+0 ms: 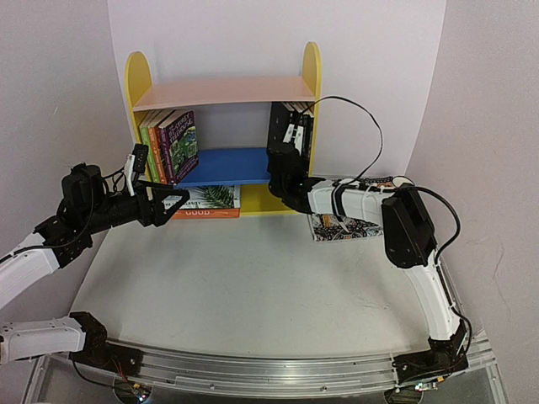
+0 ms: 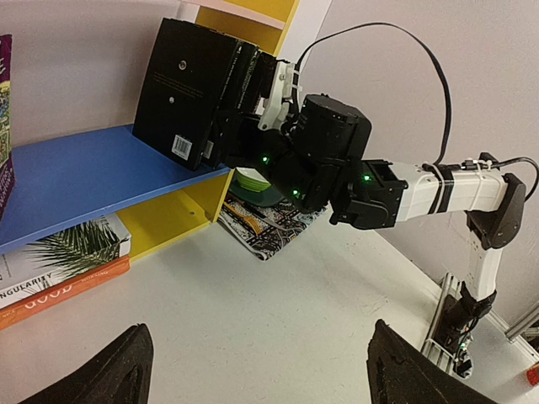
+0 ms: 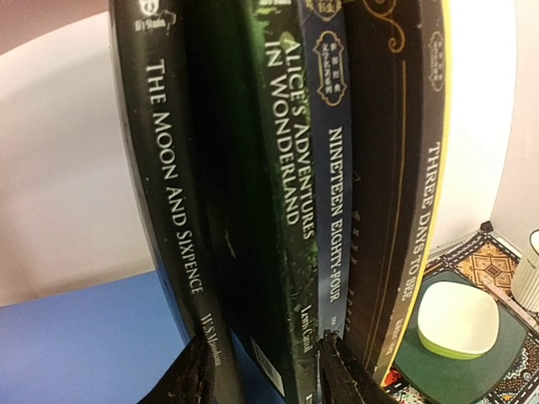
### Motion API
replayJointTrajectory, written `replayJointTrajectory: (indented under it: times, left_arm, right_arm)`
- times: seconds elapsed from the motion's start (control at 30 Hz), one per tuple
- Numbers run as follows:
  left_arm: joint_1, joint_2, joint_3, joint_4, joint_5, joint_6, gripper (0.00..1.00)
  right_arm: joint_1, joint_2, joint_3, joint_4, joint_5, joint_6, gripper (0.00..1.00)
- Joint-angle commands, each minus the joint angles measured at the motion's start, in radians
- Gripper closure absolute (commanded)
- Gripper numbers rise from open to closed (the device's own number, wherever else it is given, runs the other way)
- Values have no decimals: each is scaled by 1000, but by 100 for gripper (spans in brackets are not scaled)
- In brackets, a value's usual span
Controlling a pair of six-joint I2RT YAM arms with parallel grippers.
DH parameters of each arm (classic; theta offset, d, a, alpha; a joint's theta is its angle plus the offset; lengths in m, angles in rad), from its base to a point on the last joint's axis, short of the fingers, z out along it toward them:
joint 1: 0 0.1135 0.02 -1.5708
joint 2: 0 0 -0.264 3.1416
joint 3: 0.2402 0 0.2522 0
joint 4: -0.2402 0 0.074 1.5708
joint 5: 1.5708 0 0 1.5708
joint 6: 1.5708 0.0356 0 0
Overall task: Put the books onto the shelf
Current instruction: Place the book on the book pile on the shelf, then reset both arms
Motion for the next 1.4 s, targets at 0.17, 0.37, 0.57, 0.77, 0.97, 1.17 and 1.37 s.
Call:
replayJointTrajectory:
  times: [0.17, 0.37, 0.57, 0.77, 0.97, 1.17, 1.37]
  left_arm:
    - [2, -13, 25, 24, 15, -5, 11]
    - [1, -16, 22, 24, 16, -6, 11]
    - [1, -17, 19, 24, 17, -9, 11]
    - [1, -18, 15, 24, 16, -11, 11]
    - [2, -23, 13, 24, 11, -9, 11]
    - [0, -45, -28, 24, -14, 40, 4]
    - [-2, -47, -94, 24, -159, 73, 1]
  right_arm:
    - [20, -107, -39, 88, 51, -24, 55]
    - [31, -127, -71, 99, 52, -30, 55]
    - [46, -144, -104, 113, 52, -39, 54]
    - [59, -164, -146, 130, 52, -54, 52]
    - [74, -230, -277, 161, 45, -76, 46]
    - [126, -443, -690, 181, -170, -253, 8]
    - [123, -713, -1169, 97, -261, -235, 2]
